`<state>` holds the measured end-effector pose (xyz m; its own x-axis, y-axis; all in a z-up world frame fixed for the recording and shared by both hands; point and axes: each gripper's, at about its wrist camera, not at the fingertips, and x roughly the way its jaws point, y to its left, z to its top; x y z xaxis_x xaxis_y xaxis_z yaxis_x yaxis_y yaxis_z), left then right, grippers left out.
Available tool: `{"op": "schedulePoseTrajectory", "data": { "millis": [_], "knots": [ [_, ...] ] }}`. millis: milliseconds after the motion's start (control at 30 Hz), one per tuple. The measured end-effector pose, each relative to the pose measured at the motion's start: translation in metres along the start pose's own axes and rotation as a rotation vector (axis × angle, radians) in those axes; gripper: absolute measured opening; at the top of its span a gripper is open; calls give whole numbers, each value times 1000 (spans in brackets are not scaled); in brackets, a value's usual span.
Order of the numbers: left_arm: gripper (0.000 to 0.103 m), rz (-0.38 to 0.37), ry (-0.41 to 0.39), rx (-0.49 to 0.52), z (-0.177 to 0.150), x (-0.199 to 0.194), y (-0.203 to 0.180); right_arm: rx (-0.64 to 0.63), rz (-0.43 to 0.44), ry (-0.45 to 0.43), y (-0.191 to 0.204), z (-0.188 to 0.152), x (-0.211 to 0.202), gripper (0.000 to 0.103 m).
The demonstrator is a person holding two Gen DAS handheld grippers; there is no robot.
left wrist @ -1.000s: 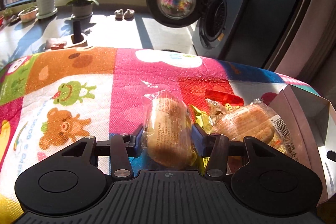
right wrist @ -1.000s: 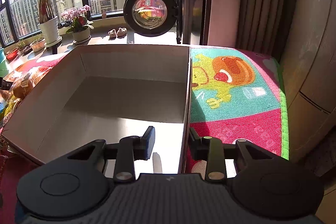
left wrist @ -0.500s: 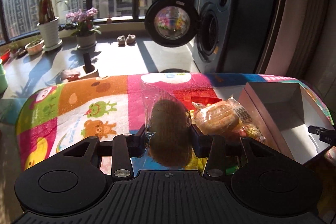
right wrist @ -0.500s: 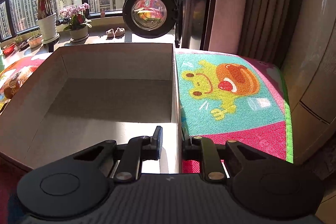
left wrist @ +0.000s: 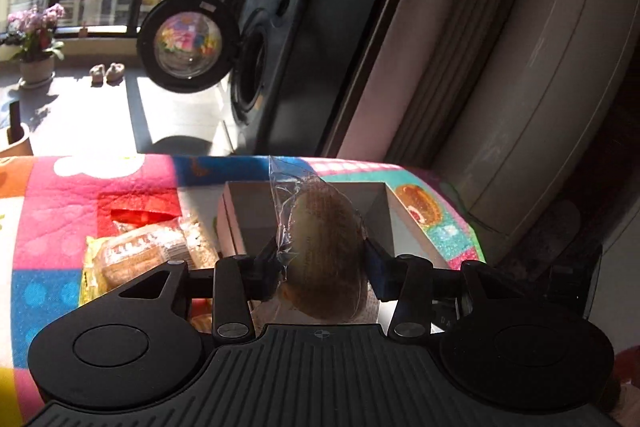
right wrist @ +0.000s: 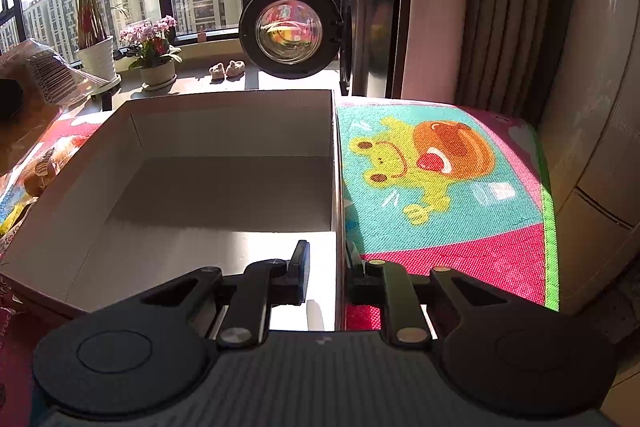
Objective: Organize objects
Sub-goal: 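Carry the bun over the box and release it inside with the left gripper, then grasp the cartoon-printed snack packet with the left gripper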
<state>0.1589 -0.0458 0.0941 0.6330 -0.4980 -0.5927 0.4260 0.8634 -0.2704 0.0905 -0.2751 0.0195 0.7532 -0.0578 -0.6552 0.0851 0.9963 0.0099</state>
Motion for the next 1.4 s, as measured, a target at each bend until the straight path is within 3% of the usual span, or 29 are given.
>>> {"op": "schedulePoseTrajectory", "data": {
  "millis": [100,267,433,600,800,867,1033,1233,1300,1400],
  "knots": [
    [45,107,-4,70,-10,20,-9,2,9,-6,-2,0,-3,17],
    [45,51,-63,-70,-9,7,21,3,15,-7,-3,-1,-3,17],
    [45,166,-114,-123,-13,-33,64,8,17,-10,-3,-2,-4,18],
    [45,210,4,-208,-41,-48,98,6,16,-9,-2,-2,-3,20],
    [45,86,107,-343,-77,-48,108,5,11,-6,-1,-3,-3,21],
    [45,78,129,-362,-81,-41,106,4,10,-5,-1,-3,-3,21],
    [44,126,160,-359,-87,-18,94,9,11,-5,-2,-4,-4,21],
    [41,187,64,-364,-89,-8,95,11,12,-4,-3,-4,-4,21],
    [36,193,60,-331,-90,-9,92,9,11,-4,-3,-4,-4,22],
    [20,192,55,-266,-92,-18,87,10,10,-4,-3,-5,-4,22]
  ]
}}
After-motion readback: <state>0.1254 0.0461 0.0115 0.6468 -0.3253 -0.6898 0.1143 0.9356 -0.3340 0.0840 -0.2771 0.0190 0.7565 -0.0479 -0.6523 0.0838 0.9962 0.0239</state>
